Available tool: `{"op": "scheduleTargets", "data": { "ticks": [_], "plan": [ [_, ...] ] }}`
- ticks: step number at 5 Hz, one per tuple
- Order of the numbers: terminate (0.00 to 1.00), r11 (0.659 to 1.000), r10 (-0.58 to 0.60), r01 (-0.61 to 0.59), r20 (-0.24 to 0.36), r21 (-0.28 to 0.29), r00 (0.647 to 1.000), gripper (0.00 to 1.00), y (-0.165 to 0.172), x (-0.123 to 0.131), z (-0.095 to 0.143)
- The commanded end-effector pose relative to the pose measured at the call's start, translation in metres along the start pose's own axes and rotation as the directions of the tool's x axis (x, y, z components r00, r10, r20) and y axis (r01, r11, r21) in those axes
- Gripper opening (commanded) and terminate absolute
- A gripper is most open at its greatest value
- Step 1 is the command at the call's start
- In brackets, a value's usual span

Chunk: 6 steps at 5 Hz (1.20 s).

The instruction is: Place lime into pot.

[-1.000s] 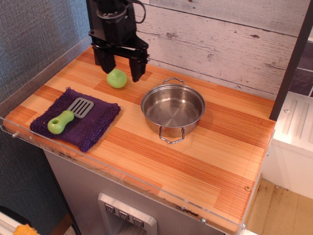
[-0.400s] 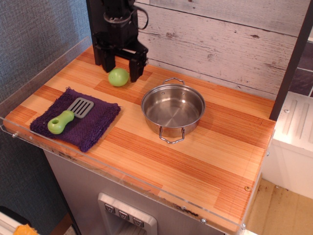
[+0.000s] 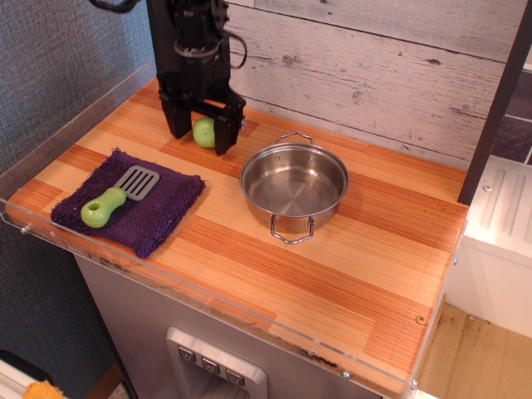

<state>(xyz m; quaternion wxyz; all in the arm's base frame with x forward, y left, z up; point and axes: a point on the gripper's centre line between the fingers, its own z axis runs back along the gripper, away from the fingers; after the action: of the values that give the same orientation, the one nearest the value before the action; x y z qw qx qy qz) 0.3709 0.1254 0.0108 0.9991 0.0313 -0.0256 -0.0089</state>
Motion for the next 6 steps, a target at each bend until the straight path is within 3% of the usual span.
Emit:
{"op": "scheduleTargets", "data": {
  "ticks": [1,2,3,4,6],
  "plan": [
    [0.0,1.0,0.008,-0.007,0.079,-0.02,0.997,0.0,-0.001,0.006,0.023],
    [0.0,0.998,0.028,-0.016,0.177,-0.068,0.984,0.0,-0.018,0.006,0.064],
    [0.0,0.99,-0.026,0.059,0.238,-0.132,0.971,0.0,-0.06,-0.004,0.101],
    [0.0,0.979,-0.088,0.124,0.211,-0.161,0.973,0.0,-0.092,-0.024,0.104],
    [0.0,0.975,-0.166,0.181,0.121,-0.131,0.979,0.0,-0.116,-0.038,0.079]
  ]
}}
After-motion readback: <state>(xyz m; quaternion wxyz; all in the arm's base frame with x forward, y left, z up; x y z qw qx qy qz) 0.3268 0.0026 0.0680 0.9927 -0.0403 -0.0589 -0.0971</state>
